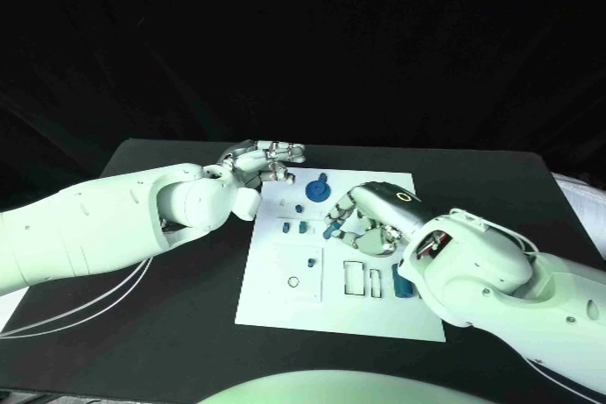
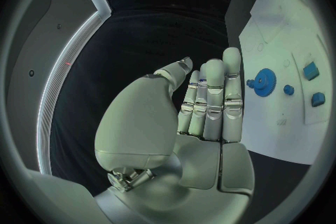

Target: Assemble the parts on the task board

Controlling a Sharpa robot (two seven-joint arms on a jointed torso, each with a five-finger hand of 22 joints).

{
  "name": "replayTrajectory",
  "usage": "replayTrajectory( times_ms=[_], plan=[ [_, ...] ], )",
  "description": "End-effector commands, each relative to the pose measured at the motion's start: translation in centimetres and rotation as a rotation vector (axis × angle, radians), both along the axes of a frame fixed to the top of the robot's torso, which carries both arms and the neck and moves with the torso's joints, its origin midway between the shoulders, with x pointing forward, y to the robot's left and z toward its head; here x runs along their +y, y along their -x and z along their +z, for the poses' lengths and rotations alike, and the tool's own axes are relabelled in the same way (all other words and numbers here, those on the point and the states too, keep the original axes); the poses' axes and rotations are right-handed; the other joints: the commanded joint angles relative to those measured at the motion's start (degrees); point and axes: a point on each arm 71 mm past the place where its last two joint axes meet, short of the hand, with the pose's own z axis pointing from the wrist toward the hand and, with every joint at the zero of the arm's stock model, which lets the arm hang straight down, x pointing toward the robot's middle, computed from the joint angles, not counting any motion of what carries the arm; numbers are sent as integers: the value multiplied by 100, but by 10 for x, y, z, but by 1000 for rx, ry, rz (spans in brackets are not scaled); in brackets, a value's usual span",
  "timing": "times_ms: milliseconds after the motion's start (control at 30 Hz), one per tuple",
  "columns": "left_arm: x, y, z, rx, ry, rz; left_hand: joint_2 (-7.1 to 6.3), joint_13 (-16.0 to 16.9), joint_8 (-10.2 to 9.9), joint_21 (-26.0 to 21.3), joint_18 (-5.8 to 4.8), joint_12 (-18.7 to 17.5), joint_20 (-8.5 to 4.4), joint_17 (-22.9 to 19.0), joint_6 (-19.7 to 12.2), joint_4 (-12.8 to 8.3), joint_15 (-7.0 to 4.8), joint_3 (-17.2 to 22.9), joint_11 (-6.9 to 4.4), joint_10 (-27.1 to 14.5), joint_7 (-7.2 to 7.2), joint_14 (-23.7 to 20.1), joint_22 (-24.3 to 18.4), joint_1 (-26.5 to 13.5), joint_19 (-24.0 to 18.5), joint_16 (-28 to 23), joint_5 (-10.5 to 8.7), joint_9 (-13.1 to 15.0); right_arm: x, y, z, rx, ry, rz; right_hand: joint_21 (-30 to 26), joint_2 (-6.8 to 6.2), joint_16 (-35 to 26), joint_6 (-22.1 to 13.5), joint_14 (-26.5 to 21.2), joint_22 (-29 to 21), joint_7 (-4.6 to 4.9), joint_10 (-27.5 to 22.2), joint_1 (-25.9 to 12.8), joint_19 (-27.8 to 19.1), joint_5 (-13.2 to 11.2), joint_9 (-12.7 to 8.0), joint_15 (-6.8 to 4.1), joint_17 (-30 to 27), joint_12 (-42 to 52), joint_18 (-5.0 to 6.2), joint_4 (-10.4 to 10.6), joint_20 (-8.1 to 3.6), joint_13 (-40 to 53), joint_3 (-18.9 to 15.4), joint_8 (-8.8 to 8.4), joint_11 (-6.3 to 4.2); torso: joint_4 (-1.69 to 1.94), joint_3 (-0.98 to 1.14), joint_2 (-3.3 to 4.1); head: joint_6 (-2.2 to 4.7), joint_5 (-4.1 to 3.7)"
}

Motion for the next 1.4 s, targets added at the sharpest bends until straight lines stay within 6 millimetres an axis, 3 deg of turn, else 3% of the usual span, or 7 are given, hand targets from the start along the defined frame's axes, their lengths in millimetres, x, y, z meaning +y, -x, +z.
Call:
replayTrajectory(
  times_ms=[33,167,367,633,833,1033,1400],
  plan=[
    [-3,-1,1,-12,9,-17,58,7,28,-23,104,20,18,-7,-21,-21,-7,-28,-4,-15,-18,-13,-9,5,-17,18,10,-4,16,6,-4,-20,2,61,38,0,39,34,141,9,-1,226,-60,41,29,-2,-32,9,-29,-85,10,5,-4,39,-17,-213,5,3,-5,-20,40],
    [-4,-2,1,-19,11,-13,59,8,33,-27,105,30,17,-10,-26,-28,-8,-34,-5,-22,-19,-16,-14,16,-16,20,10,-5,34,14,-17,7,4,113,44,-24,45,36,139,16,2,233,-94,40,85,0,-28,9,-49,-86,-9,8,-4,40,-20,-209,15,-6,10,25,69],
    [-3,-3,2,-35,10,3,64,9,39,-29,106,37,16,-4,-26,-35,-9,-34,-7,-23,-20,-14,-17,29,-14,27,12,-5,48,20,-43,85,16,152,48,-39,57,15,137,19,11,223,-129,34,152,-4,-22,13,-87,-85,-42,13,-9,47,-37,-200,8,6,9,-2,104],
    [-4,-4,4,-69,6,17,87,15,64,-34,108,72,11,11,-18,-58,-17,-33,-15,-17,-27,-5,-26,73,-5,50,19,-4,53,21,-58,134,35,165,50,-44,67,6,138,21,18,216,-149,32,162,-5,-18,23,-101,-85,-51,16,-11,44,-44,-193,8,-3,15,-45,143],
    [-5,-4,4,-73,7,14,91,16,68,-34,108,77,10,7,-16,-61,-18,-32,-16,-16,-28,-6,-27,78,-3,50,20,-4,56,21,-66,153,51,169,53,-47,67,2,137,24,20,215,-158,33,160,-6,-16,21,-105,-85,-54,17,-11,41,-47,-192,13,13,14,-78,144],
    [-5,-4,4,-73,6,10,91,16,68,-34,108,77,10,7,-16,-61,-18,-32,-16,-16,-28,-6,-27,78,-3,50,20,-4,55,20,-69,154,55,164,53,-47,67,2,137,24,20,215,-158,33,160,-6,-16,21,-105,-85,-54,17,-11,41,-47,-192,-11,11,10,-71,169],
    [-5,-4,4,-69,6,3,91,16,70,-34,108,80,10,-5,-17,-62,-18,-34,-15,-18,-27,-10,-28,79,-2,44,21,-4,55,20,-71,136,80,159,46,-44,62,1,136,14,20,216,-162,26,160,-6,-15,12,-107,-83,-55,18,-11,41,-48,-191,-4,11,5,-106,165]
  ],
)
